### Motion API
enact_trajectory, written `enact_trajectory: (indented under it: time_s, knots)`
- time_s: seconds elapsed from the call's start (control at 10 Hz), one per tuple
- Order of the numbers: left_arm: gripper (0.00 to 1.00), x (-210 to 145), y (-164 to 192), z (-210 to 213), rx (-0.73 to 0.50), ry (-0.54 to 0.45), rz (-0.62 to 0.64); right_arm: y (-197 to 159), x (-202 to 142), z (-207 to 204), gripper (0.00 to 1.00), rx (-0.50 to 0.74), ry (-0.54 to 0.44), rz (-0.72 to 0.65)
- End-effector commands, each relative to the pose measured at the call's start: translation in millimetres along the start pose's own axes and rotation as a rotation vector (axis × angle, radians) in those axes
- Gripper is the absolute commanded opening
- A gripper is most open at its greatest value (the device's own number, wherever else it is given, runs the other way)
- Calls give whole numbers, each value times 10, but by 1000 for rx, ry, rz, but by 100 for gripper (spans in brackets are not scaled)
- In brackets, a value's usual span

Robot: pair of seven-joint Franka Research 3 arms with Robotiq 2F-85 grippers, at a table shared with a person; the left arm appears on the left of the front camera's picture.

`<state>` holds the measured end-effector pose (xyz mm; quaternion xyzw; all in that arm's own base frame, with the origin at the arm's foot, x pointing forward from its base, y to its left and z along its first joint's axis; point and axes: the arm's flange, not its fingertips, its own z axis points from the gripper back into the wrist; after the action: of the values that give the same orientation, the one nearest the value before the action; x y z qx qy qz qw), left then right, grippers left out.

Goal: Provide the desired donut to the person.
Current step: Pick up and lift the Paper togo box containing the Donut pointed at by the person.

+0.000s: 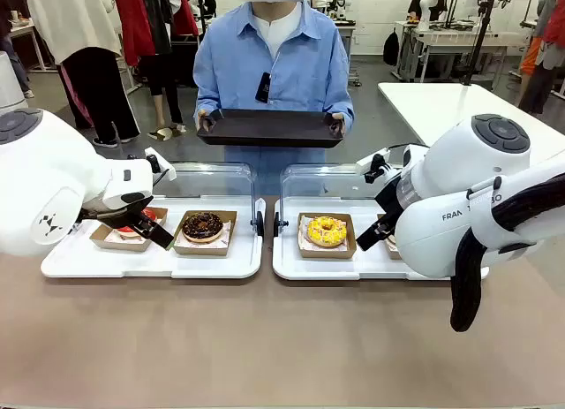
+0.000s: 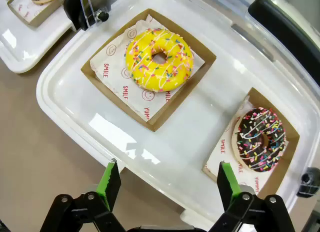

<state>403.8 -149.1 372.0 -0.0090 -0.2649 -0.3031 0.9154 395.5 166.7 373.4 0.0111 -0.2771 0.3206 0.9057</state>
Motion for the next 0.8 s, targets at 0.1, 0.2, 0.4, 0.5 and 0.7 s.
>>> enact_trajectory:
  time_s: [0.1,0.2,0.4,0.5,0.7]
  knots:
    - [100,-1,-1,0,0,0,0,0,0,0,100,0,0,0]
    - [100,-1,-1,0,0,0,0,0,0,0,100,0,0,0]
    - [100,-1,-1,0,0,0,0,0,0,0,100,0,0,0]
    - [100,-1,-1,0,0,0,0,0,0,0,100,0,0,0]
    - [100,-1,-1,0,0,0,0,0,0,0,100,0,0,0]
